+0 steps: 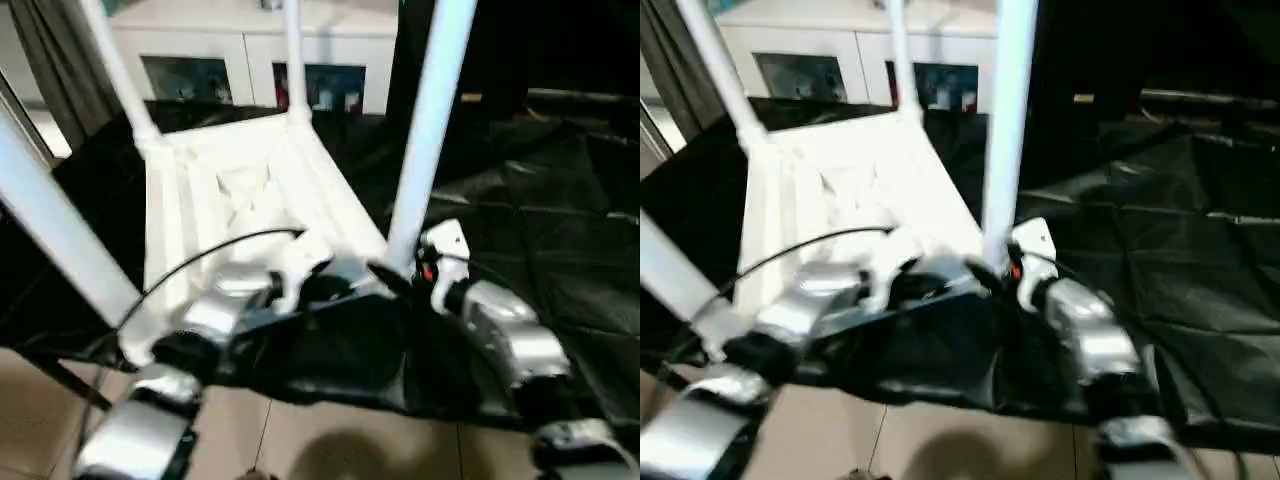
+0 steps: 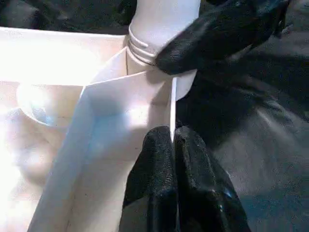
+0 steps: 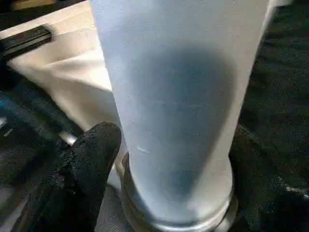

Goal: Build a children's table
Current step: Rotate leg to tighten

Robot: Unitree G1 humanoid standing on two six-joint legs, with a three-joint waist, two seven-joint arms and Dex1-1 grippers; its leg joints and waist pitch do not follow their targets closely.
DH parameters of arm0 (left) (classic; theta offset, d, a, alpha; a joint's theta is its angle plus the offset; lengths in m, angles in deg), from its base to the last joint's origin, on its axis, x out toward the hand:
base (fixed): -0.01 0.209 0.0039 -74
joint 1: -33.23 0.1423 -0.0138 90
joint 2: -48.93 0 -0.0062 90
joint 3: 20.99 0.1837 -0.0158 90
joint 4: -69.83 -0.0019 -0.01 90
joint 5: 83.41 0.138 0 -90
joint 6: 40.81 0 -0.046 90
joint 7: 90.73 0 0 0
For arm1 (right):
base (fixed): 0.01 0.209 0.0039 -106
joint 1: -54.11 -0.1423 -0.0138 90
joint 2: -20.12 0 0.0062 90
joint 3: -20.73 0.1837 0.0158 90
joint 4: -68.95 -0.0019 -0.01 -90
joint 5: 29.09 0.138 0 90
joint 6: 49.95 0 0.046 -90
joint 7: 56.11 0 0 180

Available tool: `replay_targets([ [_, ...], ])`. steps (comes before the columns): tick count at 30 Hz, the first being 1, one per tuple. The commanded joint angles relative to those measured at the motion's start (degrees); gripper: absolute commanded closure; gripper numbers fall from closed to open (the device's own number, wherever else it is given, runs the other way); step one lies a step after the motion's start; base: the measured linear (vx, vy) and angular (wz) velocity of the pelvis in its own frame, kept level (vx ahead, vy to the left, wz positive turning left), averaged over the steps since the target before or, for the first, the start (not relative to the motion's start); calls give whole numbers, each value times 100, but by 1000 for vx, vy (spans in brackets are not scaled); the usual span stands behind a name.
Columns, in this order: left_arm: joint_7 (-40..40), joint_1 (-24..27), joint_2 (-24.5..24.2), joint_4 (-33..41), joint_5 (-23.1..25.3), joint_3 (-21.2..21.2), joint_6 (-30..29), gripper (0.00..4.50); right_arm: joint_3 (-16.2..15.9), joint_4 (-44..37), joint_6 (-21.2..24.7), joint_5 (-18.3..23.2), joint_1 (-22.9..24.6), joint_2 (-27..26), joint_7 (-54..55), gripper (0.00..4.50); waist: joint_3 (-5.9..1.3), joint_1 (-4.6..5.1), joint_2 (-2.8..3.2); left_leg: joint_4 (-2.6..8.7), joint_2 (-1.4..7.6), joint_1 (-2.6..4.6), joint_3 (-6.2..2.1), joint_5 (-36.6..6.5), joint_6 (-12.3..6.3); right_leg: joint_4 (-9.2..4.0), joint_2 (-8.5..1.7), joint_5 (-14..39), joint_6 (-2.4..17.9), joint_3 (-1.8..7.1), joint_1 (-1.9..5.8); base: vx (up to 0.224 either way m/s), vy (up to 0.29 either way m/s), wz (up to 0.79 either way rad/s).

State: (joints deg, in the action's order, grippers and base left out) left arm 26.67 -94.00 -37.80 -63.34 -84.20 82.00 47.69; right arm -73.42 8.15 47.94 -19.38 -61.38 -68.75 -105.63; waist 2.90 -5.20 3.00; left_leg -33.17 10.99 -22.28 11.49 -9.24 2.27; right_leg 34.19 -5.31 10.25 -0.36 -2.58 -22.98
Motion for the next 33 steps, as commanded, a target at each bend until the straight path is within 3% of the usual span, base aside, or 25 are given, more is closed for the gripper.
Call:
replay_targets([
  [1,-623,111,-83,317,-285,97,44,450,-368,-254,14,145,100,85,-802,90,-407,-28,-64,339,213,91,-96,-1146,-427,-335,-277,629,1413,148,257,0,0,0],
  [3,-799,152,-209,369,-294,105,45,450,-383,-324,-67,133,128,213,-1026,90,-418,-21,-62,319,213,94,-90,-1008,-507,-294,-264,289,1555,139,252,0,0,0],
  [6,-1095,218,-409,470,-322,127,1,450,-415,-389,-73,156,150,382,-1315,90,-418,-20,-57,307,213,103,-79,-972,-550,-286,-264,193,1641,135,245,0,0,0],
  [10,-1465,291,-663,641,-410,100,-120,450,-398,-382,-63,228,127,512,-1574,90,-388,-25,-49,346,233,128,-81,-1285,-433,-325,-276,698,1606,143,230,0,0,0],
  [11,-1517,309,-694,692,-435,102,-161,450,-403,-380,-56,259,122,516,-1613,104,-376,-19,-80,358,238,134,-77,-1366,-376,-340,-271,811,1590,150,221,0,0,0],
  [16,-1457,382,-665,801,-471,84,-194,450,-406,-401,-45,292,160,417,-1600,136,-371,-16,-61,371,236,128,-88,-1424,-273,-345,-284,973,1517,160,219,0,0,0],
  [17,-1425,390,-647,807,-468,79,-194,450,-405,-406,-47,289,173,398,-1575,160,-377,-15,-66,366,233,125,-87,-1383,-273,-338,-281,904,1520,160,221,0,0,0],
  [23,-825,335,-439,688,-357,-34,-137,450,-308,-305,14,135,249,192,-974,186,-371,-13,-78,358,221,117,-83,-1330,-302,-342,-284,861,1508,159,223,0,0,0],
  [27,257,81,-86,260,-81,-125,-96,450,-135,87,26,-149,269,-269,291,188,-327,37,-75,404,206,136,-102,-1685,-83,-428,-299,1620,1296,173,180,0,0,0],
  [28,549,5,11,136,-19,-153,-56,450,-105,130,39,-176,278,-387,539,188,-314,48,-89,419,196,155,-114,-1840,-12,-471,-303,1956,1181,171,176,0,0,0],
  [29,859,-79,132,14,13,-203,-43,450,-71,181,71,-219,279,-527,854,189,-310,53,-65,432,195,178,-125,-1970,69,-509,-308,2189,1076,178,163,0,0,0],
  [33,1755,-306,611,-228,86,-274,-31,450,94,307,107,-258,244,-1148,1917,189,-302,70,-51,462,186,196,-150,-2198,159,-551,-306,2478,908,187,134,0,0,0],
])
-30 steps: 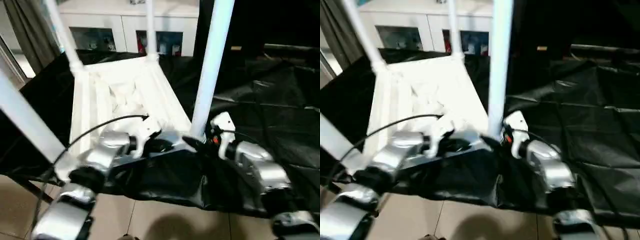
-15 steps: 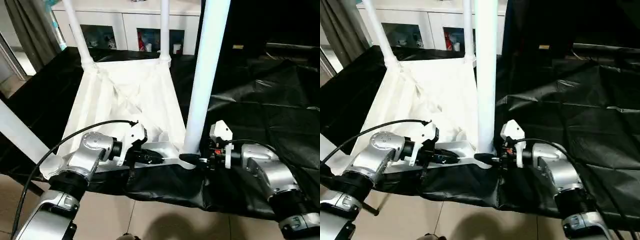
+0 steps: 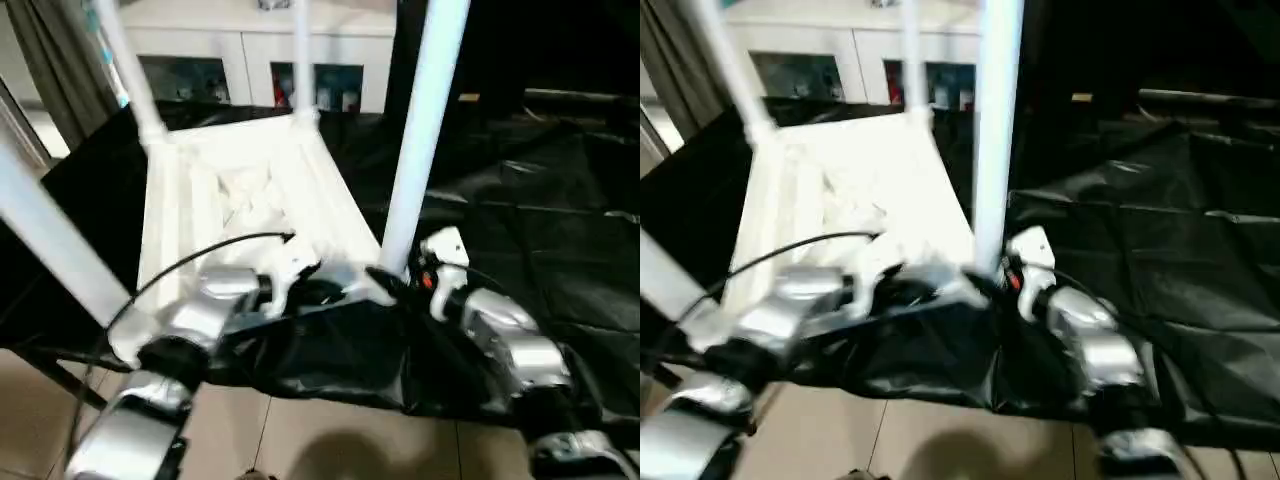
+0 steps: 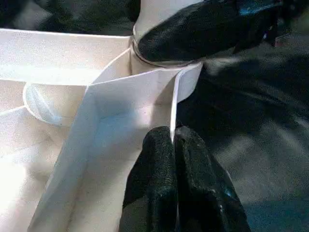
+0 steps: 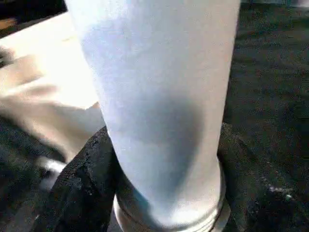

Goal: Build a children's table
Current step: Rotate leg to tighten

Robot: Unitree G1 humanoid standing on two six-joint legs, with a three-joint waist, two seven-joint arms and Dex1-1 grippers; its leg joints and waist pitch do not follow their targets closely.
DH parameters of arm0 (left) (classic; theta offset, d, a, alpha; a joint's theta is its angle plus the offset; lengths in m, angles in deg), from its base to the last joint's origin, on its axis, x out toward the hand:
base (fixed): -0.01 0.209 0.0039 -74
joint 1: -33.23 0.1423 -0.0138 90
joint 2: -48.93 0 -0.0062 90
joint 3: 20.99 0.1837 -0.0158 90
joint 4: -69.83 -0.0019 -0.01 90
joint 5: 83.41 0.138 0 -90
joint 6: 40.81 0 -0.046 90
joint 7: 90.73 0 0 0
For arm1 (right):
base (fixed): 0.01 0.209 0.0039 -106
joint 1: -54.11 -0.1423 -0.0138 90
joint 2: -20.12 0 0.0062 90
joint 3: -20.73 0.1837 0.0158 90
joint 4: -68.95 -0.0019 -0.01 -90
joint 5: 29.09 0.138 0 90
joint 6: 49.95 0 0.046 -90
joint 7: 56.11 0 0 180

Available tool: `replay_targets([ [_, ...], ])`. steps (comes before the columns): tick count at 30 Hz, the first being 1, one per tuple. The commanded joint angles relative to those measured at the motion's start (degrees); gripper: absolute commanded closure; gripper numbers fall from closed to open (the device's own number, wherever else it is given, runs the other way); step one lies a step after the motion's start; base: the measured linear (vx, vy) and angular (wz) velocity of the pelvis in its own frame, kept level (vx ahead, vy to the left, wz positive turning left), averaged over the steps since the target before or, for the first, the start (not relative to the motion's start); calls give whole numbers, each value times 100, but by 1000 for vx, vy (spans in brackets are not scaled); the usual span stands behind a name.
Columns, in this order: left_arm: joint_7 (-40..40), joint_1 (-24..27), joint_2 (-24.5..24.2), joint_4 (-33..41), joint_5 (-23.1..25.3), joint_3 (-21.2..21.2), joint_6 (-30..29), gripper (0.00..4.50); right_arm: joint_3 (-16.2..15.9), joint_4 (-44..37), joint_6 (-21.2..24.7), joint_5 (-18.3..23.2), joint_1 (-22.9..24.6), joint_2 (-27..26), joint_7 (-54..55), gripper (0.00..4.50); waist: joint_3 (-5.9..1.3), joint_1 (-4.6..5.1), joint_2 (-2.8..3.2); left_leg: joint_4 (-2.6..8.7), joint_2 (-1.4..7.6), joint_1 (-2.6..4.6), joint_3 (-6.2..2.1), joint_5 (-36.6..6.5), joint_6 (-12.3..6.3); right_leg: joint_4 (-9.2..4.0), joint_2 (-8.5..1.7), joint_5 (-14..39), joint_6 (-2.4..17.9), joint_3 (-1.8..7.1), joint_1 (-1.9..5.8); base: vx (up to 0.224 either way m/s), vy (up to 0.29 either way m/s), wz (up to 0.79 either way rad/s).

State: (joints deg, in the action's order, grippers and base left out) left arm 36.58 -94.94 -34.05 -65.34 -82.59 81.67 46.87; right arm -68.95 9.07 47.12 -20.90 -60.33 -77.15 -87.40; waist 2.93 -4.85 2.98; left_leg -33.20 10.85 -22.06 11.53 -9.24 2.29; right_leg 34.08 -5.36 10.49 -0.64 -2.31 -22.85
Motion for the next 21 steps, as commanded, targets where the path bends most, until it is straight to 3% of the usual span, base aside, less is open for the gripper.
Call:
replay_targets([
  [1,890,-239,306,-62,-55,-244,62,450,-334,229,179,-110,132,-397,215,189,-307,41,-64,470,194,177,-163,-2245,168,-553,-301,2523,893,151,126,0,0,0],
  [4,1045,-282,479,-110,-52,-251,72,450,-419,361,15,-321,35,-580,592,189,-312,34,-52,472,191,168,-163,-2257,145,-563,-300,2476,857,158,114,0,0,0],
  [7,802,-262,503,-111,-78,-206,122,450,-340,336,-17,-105,4,-631,312,189,-318,35,-50,475,190,153,-162,-2237,74,-562,-294,2376,845,160,126,0,0,0],
  [10,606,-223,454,-82,-107,-178,157,450,-324,217,90,19,16,-600,66,119,-327,28,-45,475,195,133,-156,-2119,23,-537,-292,2119,921,164,141,0,0,0],
  [14,-60,-69,169,72,-144,-78,171,450,-680,-104,36,-58,87,-161,-819,98,-350,-1,-67,453,197,115,-137,-1935,-71,-505,-296,1873,982,166,179,0,0,0],
  [21,-1174,160,-397,389,-221,89,173,450,-762,-401,-46,216,135,516,-2154,98,-391,-25,-78,397,222,71,-111,-1371,-284,-398,-287,1127,1261,137,236,0,0,0],
])
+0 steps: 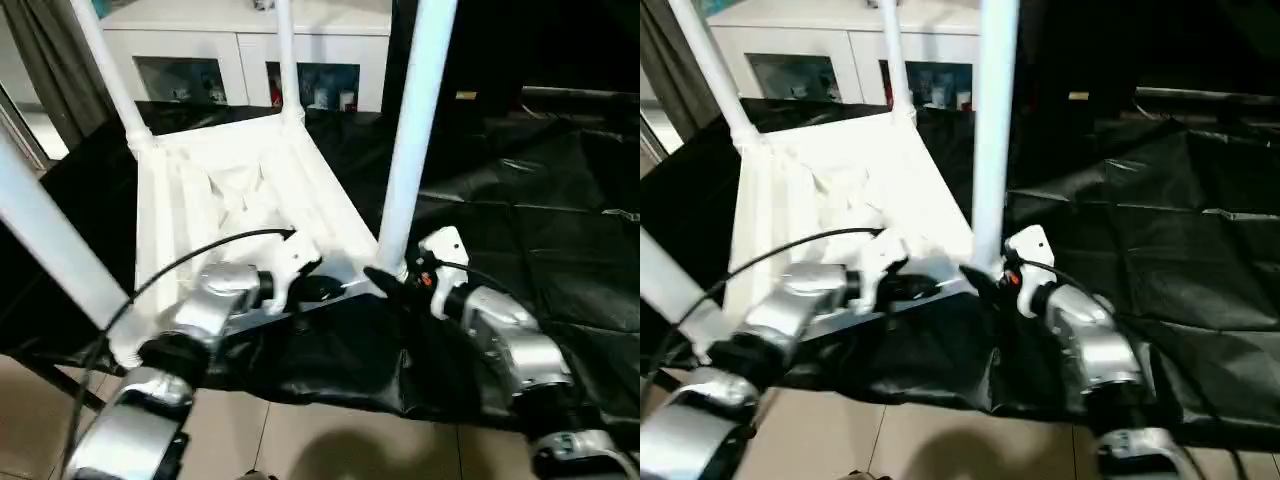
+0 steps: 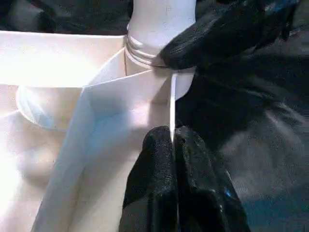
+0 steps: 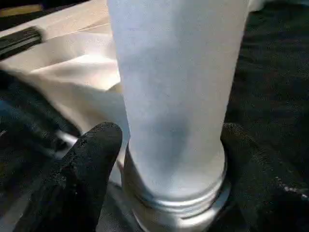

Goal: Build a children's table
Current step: Rotate leg to tighten

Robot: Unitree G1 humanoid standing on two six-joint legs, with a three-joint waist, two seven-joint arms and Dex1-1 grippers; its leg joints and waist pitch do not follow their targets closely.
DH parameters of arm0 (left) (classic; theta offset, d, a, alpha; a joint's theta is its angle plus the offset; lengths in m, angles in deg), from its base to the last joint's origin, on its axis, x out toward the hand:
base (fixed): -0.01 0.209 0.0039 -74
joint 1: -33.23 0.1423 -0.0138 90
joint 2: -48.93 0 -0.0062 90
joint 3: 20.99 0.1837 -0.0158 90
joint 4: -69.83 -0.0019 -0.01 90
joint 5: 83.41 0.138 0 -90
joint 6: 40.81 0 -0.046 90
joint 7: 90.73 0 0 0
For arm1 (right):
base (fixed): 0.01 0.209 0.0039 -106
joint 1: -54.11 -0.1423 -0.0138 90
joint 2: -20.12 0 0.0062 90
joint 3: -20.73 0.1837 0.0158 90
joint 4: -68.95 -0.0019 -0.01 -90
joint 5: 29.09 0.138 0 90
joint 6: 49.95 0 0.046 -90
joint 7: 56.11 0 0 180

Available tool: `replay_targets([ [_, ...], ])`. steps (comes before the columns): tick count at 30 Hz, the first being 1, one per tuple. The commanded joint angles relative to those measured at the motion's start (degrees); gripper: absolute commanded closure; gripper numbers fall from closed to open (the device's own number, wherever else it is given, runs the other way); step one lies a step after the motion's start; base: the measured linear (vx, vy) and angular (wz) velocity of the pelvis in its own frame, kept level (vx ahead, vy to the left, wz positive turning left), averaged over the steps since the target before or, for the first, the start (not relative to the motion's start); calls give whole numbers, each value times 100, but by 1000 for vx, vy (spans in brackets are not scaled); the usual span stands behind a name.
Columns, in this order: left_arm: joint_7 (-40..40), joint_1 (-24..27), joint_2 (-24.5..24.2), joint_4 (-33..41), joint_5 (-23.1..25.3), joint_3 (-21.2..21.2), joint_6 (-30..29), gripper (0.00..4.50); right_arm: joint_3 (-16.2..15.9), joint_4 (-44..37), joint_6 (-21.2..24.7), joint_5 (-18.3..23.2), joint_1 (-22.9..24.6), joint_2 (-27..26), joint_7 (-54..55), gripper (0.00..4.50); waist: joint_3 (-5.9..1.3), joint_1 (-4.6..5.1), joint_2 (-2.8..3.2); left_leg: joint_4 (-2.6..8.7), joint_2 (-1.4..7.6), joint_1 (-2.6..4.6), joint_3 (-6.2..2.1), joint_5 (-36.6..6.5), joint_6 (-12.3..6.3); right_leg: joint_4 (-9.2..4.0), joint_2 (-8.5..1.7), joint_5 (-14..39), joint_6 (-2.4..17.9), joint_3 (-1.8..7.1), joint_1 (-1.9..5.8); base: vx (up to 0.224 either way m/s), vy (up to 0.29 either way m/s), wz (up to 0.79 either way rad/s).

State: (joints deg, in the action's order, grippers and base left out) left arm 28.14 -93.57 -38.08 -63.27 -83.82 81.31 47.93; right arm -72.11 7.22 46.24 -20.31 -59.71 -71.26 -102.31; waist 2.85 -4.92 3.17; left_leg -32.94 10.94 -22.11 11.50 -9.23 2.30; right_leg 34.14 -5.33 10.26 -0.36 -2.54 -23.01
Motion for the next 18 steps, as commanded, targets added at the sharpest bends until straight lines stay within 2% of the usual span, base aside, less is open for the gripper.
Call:
replay_targets([
  [1,-516,55,-71,241,-141,132,46,450,-441,-238,39,175,79,13,-836,98,-402,-27,-106,344,214,73,-99,-1225,-358,-363,-277,882,1303,153,261,0,0,0],
  [2,-730,94,-149,320,-203,143,-10,450,-434,-223,9,173,77,93,-975,98,-411,-32,-112,333,216,69,-97,-1138,-394,-339,-276,735,1351,151,262,0,0,0],
  [4,-1102,169,-283,493,-311,187,-173,450,-418,-212,-9,218,84,205,-1229,98,-442,-43,-83,285,215,81,-80,-834,-549,-262,-259,143,1574,139,251,29,4,0],
  [5,-1294,208,-359,585,-364,224,-252,450,-421,-220,28,255,86,262,-1349,98,-451,-59,-104,268,222,77,-76,-710,-632,-229,-266,-50,1660,138,255,0,0,0],
  [7,-1535,273,-475,732,-437,270,-384,450,-418,-233,92,312,83,353,-1539,98,-436,-68,-108,263,224,90,-61,-749,-688,-247,-265,-17,1697,135,233,0,0,0],
  [9,-1768,341,-606,878,-509,300,-533,450,-406,-218,131,375,67,462,-1787,112,-423,-101,-100,274,239,95,-65,-823,-663,-253,-269,191,1681,137,231,0,0,0],
  [11,-1801,360,-649,890,-508,276,-522,450,-395,-188,110,404,38,511,-1881,131,-405,-136,-91,297,247,113,-69,-1037,-531,-282,-277,552,1611,143,216,0,0,0],
  [15,-1882,408,-717,993,-521,257,-568,450,-396,-146,110,473,-1,548,-2075,167,-377,-130,-106,332,248,113,-84,-1347,-303,-328,-292,1063,1460,158,212,0,0,0],
  [18,-1725,403,-678,1011,-517,214,-525,450,-394,-165,130,494,32,508,-2054,182,-379,-132,-113,331,241,112,-85,-1367,-251,-331,-294,1134,1413,168,209,0,0,0],
])
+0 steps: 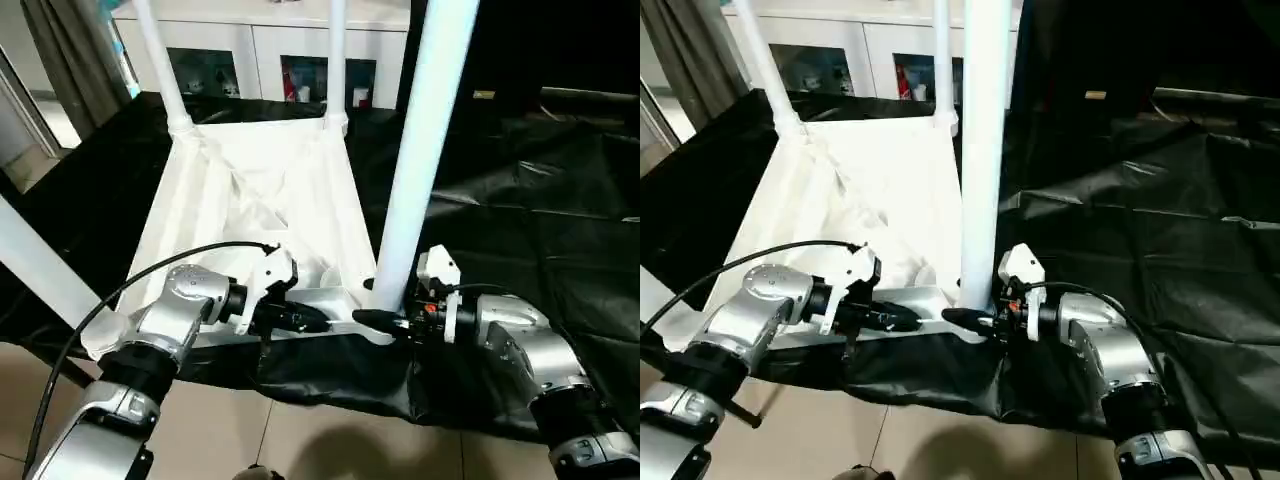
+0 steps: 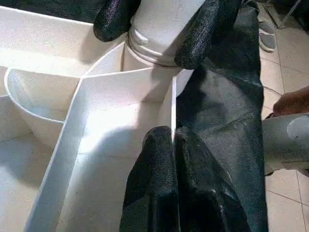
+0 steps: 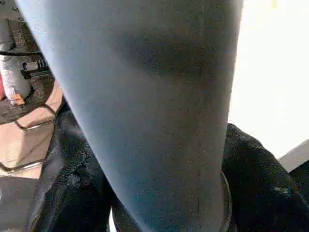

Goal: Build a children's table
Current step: Rotate leg to tighten

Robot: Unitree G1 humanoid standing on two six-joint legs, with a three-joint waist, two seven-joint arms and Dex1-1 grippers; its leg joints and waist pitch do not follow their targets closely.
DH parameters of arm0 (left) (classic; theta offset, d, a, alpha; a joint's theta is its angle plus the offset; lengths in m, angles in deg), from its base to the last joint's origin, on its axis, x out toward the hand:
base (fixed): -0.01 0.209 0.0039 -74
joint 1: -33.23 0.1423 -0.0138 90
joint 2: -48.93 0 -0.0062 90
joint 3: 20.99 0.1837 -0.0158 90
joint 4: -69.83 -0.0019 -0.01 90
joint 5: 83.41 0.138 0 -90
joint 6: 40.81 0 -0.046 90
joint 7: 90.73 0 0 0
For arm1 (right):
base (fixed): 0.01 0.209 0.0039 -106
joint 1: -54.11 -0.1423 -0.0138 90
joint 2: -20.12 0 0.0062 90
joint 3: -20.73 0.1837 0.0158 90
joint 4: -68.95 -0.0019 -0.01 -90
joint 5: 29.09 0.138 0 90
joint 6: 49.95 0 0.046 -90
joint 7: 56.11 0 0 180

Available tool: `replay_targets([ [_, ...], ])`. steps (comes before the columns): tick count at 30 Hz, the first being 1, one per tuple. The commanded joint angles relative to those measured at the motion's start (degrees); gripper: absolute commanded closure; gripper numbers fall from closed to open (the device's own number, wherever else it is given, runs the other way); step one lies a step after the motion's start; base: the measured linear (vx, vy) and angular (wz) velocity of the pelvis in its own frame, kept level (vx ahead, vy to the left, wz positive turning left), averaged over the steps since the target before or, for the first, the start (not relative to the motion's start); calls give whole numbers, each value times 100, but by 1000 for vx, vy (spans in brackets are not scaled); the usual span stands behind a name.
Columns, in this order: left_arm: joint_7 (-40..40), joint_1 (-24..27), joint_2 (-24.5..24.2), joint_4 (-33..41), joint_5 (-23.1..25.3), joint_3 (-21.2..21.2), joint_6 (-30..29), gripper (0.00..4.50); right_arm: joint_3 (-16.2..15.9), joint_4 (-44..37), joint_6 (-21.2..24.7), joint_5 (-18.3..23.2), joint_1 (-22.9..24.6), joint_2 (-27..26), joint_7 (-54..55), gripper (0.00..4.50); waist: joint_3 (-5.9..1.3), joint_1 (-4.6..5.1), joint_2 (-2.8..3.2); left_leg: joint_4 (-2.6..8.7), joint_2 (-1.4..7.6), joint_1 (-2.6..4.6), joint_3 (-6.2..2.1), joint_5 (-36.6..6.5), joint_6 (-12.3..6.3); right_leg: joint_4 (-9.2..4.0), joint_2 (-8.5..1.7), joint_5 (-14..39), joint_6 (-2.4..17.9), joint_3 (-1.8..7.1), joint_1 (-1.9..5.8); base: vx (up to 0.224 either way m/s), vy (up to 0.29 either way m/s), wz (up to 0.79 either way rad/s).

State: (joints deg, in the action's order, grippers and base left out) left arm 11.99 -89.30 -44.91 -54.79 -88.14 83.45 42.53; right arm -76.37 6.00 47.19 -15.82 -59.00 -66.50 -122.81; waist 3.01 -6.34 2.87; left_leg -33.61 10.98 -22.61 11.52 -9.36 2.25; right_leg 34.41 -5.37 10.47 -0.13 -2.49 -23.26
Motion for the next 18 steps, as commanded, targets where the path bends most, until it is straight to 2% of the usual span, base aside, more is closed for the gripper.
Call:
replay_targets([
  [1,-31,-35,33,153,-81,-18,28,450,41,-44,36,37,-23,7,46,184,-395,9,-84,398,236,162,-88,-1354,-245,-358,-290,1113,1391,163,235,0,0,0],
  [4,257,-85,126,63,-30,-69,101,450,82,5,13,-28,6,-89,325,188,-403,7,-90,382,224,151,-88,-1232,-261,-345,-286,983,1379,164,235,0,0,0],
  [6,1085,-273,331,-296,188,-172,275,450,211,284,-67,-250,-31,-347,1226,188,-393,28,-85,386,211,141,-90,-1259,-236,-365,-284,1054,1348,165,226,0,0,0],
  [7,1397,-355,415,-439,257,-218,313,450,254,405,-92,-348,-57,-446,1587,188,-392,43,-80,395,204,165,-97,-1351,-147,-386,-293,1253,1294,166,213,0,0,0],
  [9,2016,-529,635,-722,329,-336,379,450,311,663,-161,-571,-103,-655,2354,189,-383,79,-85,411,189,164,-109,-1441,-26,-408,-299,1491,1222,164,216,0,0,0],
  [11,2285,-604,760,-817,360,-362,380,450,344,765,-162,-643,-117,-781,2724,189,-379,104,-91,428,190,176,-121,-1558,19,-436,-299,1649,1151,164,227,0,0,0],
  [13,2737,-711,982,-949,451,-333,367,450,463,910,-121,-676,-157,-1055,3411,189,-357,128,-91,439,182,195,-119,-1737,18,-485,-299,1929,1049,175,203,0,0,0],
  [14,2804,-725,1016,-967,463,-331,365,450,484,928,-121,-678,-165,-1094,3507,189,-357,136,-75,450,180,192,-130,-1785,40,-499,-304,2042,1002,173,203,0,0,0],
  [15,3056,-777,1176,-1045,488,-337,369,450,556,973,-91,-666,-190,-1278,3826,189,-361,138,-78,452,184,196,-137,-1806,57,-496,-304,2064,988,171,205,0,0,0],
  [17,3056,-777,1176,-1045,488,-337,369,450,556,973,-91,-666,-190,-1278,3826,189,-359,143,-70,462,185,197,-138,-1842,76,-509,-295,2041,964,174,200,0,0,0],
  [18,3206,-830,1363,-1142,483,-337,405,450,488,1008,-188,-748,-205,-1465,3963,189,-358,147,-48,461,180,192,-134,-1876,66,-509,-289,1939,971,180,193,0,0,0],
])
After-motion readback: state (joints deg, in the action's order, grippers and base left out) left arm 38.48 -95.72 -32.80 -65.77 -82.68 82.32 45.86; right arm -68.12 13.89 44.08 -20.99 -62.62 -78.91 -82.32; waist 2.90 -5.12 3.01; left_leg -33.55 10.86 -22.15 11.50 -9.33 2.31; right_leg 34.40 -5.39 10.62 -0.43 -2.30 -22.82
